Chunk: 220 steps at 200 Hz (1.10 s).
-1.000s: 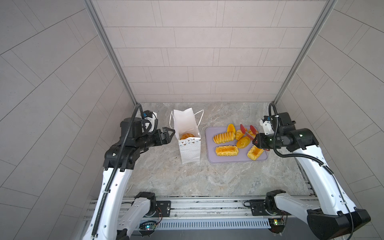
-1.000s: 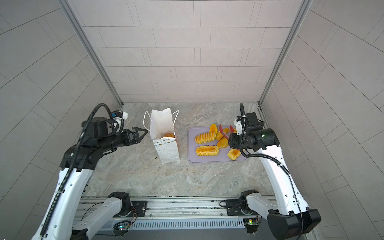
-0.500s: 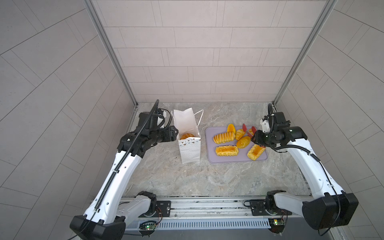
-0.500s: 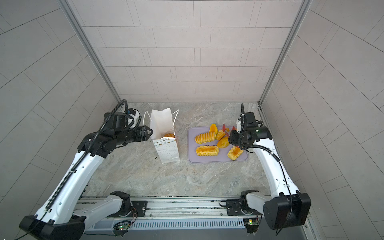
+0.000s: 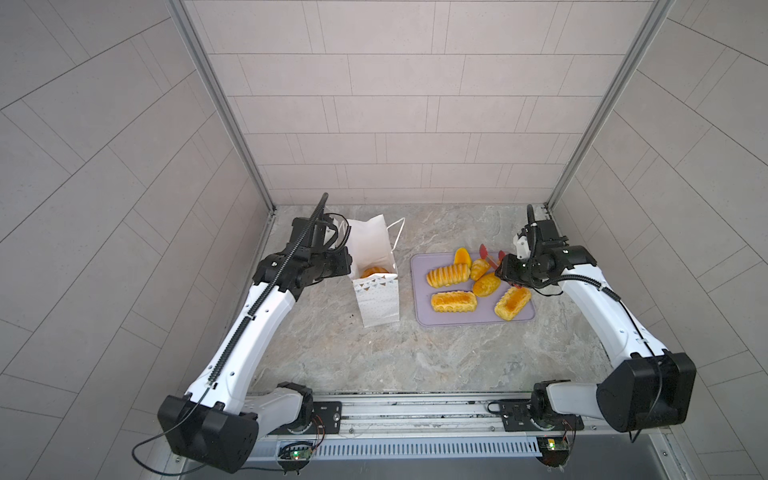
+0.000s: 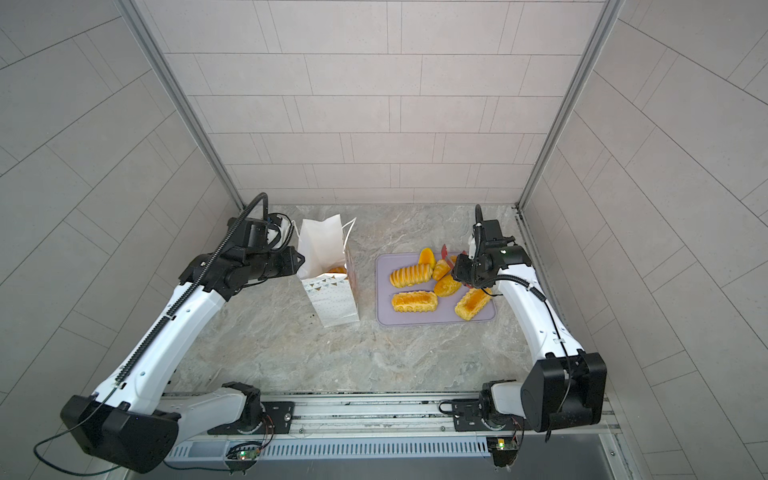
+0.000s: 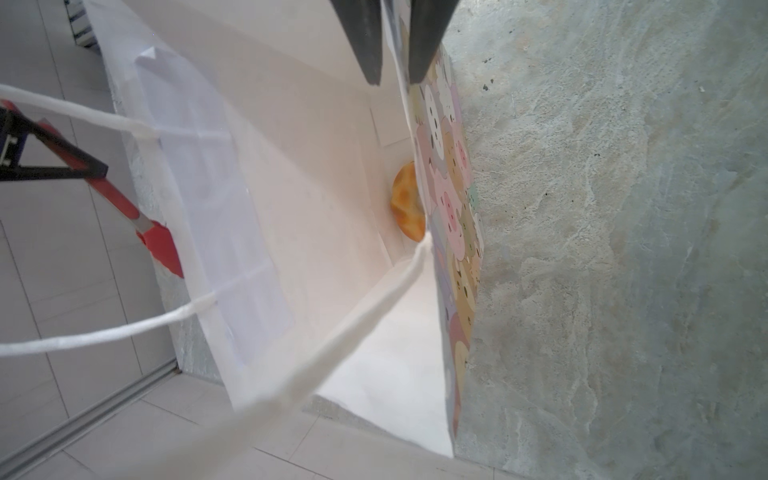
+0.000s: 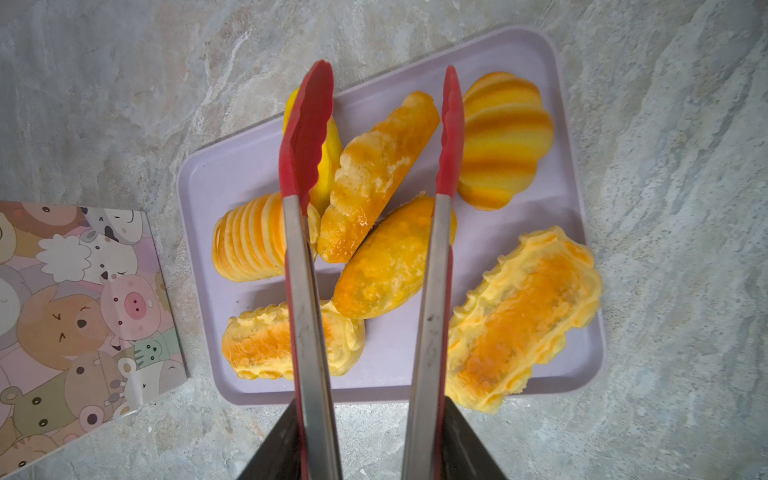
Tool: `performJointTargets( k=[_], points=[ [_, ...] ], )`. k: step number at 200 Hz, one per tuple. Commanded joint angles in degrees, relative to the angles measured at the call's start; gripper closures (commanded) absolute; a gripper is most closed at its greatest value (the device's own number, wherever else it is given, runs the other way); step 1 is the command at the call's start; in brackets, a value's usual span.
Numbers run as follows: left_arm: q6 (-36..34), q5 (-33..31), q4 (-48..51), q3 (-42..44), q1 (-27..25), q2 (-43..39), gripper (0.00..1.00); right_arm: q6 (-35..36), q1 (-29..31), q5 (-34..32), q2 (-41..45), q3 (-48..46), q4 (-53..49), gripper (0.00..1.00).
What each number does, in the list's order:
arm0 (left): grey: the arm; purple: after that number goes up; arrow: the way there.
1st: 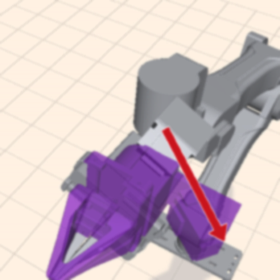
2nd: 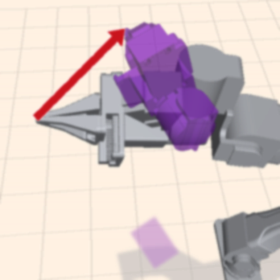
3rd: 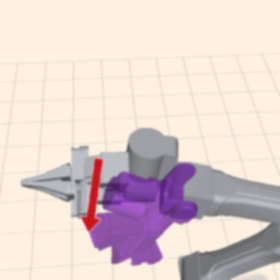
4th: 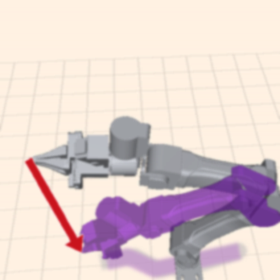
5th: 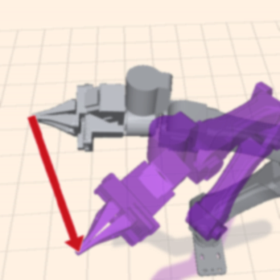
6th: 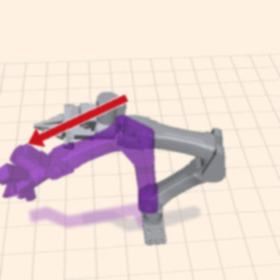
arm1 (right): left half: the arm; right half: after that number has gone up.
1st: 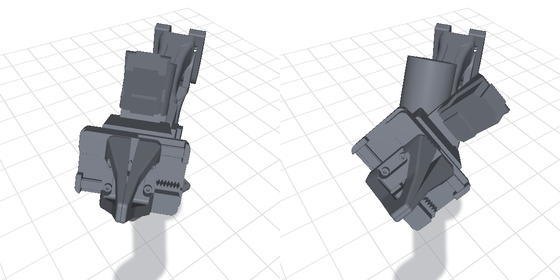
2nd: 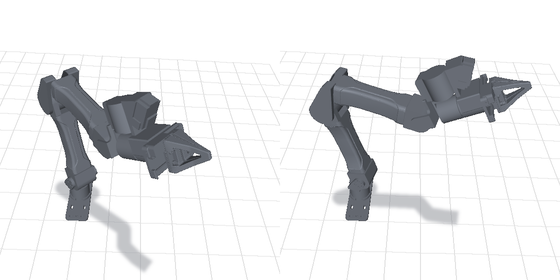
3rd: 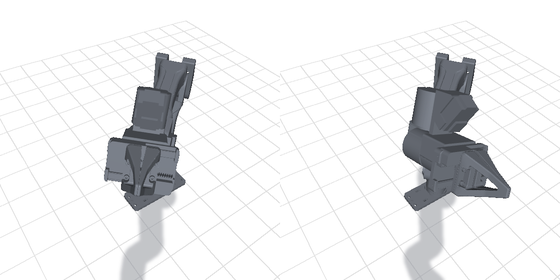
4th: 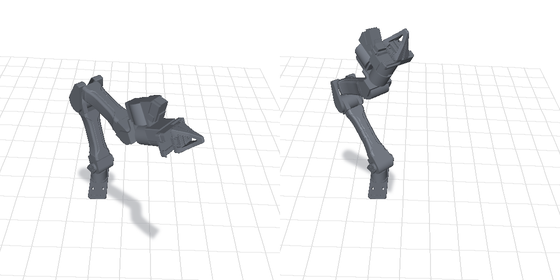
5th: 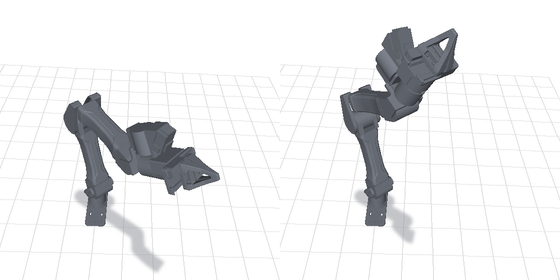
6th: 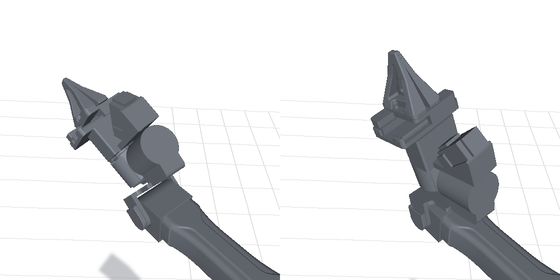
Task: Place the fake bread into the paper bag
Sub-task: 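Lower the tongs and close them on the long golden pastry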
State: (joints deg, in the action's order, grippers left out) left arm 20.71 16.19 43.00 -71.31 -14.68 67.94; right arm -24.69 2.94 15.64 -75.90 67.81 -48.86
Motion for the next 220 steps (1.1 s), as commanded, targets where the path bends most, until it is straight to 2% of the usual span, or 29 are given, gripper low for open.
performJointTargets(
  k=[1, 33, 101, 109, 124, 135, 186, 204, 220],
  points=[
    [-0.3, -1.1, -1.6, 0.4, -0.3, 0.0, 0.93, -1.7, -0.2, 0.1, -0.6, -0.4, 1.9, 0.52],
    [-0.8, -2.4, -2.4, 0.0, -0.4, -0.1, 1.00, -2.3, -0.2, -0.1, -1.0, -0.7, 1.8, 0.52],
    [-1.7, -3.9, -3.6, 0.3, -0.4, 0.3, 1.00, -4.0, -0.2, 0.8, -0.9, -2.8, 1.8, 0.52],
    [-1.6, -3.9, -3.5, 0.6, -0.3, 0.2, 0.94, -4.2, -0.3, 1.2, -0.9, -3.0, 2.0, 0.52],
    [-1.4, -4.1, -3.6, 1.2, -0.4, -0.3, 0.76, -4.6, -0.2, 1.9, -1.2, -3.6, 2.6, 0.52],
    [-1.4, -4.3, -3.7, 1.5, -0.3, -0.7, 0.68, -4.9, -0.2, 2.4, -1.4, -3.8, 3.2, 0.52],
    [-1.4, -4.7, -3.1, 2.1, -0.3, -2.0, 0.63, -6.1, -0.2, 3.8, -2.5, -3.3, 4.9, 0.53],
    [-1.4, -4.8, -2.9, 2.0, -0.3, -2.3, 0.57, -6.3, -0.2, 4.3, -3.2, -2.6, 5.0, 0.54],
    [-1.4, -5.0, -2.8, 2.1, -0.3, -2.6, 0.56, -6.3, -0.2, 4.4, -3.6, -2.1, 5.1, 0.54]
  ],
)
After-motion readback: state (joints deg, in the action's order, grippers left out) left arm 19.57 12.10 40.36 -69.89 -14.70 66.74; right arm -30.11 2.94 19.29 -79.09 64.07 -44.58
